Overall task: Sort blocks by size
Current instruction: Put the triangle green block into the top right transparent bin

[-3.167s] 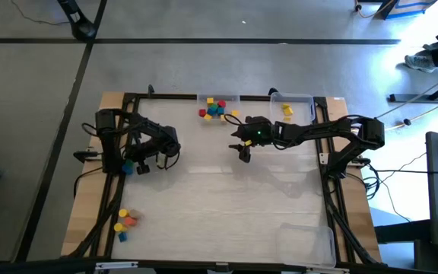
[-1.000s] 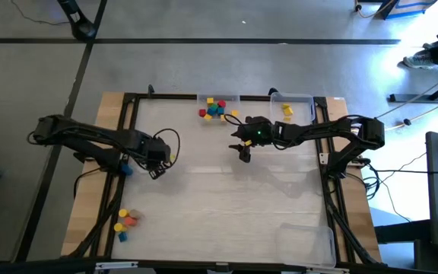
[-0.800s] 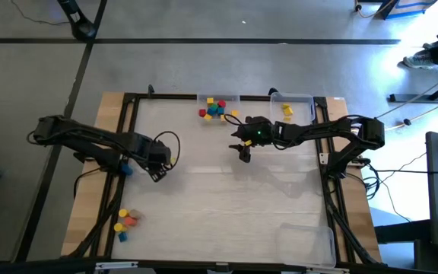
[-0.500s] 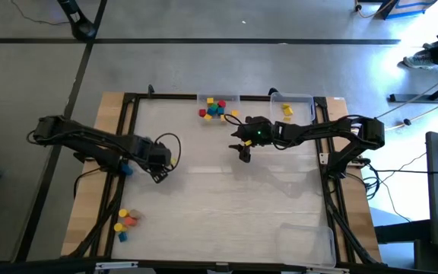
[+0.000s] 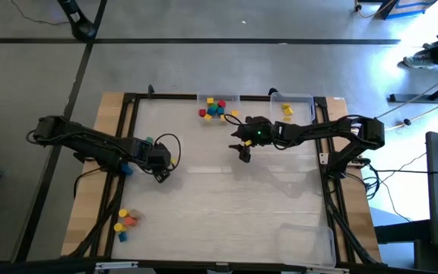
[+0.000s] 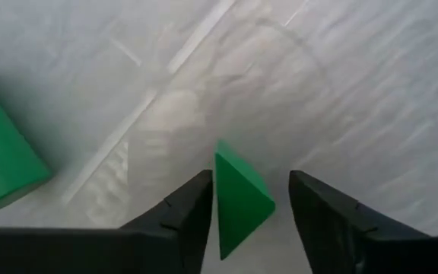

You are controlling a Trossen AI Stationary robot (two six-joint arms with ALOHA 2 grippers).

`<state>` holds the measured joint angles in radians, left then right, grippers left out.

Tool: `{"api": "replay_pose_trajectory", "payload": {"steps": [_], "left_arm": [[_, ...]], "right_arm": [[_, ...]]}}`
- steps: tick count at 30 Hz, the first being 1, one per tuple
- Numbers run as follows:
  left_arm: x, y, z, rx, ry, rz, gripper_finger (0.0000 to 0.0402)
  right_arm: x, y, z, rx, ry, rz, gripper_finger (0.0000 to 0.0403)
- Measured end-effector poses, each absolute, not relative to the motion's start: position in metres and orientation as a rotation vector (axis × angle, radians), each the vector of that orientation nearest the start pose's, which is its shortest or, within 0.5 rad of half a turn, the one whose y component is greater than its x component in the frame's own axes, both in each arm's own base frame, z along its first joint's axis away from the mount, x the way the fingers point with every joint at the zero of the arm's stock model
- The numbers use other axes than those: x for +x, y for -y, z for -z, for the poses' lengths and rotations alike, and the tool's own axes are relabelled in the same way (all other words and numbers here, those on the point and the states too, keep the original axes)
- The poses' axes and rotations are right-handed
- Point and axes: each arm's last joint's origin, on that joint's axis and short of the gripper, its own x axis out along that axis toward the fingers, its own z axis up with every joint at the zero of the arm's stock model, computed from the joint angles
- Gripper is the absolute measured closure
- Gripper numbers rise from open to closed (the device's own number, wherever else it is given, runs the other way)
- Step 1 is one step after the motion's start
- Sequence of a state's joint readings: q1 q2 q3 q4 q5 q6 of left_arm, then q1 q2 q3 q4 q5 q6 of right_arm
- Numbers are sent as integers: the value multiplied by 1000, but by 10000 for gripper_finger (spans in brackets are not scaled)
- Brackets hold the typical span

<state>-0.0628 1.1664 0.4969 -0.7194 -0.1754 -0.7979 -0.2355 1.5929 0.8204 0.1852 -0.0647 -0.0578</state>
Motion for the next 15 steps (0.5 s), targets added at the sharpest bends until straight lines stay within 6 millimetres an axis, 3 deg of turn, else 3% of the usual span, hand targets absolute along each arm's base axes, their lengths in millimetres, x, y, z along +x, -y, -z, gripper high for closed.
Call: {"api": "replay_pose_trajectory", "payload": {"steps": [9,15], "left_arm": [[163,5,-147,-479,-1255,-614,329],[164,6,-149,-460,-1261,-597,323]], "right_arm": [[315,74,-186,32,-586,149,165],[315,74,-186,32,-587,149,165]]}}
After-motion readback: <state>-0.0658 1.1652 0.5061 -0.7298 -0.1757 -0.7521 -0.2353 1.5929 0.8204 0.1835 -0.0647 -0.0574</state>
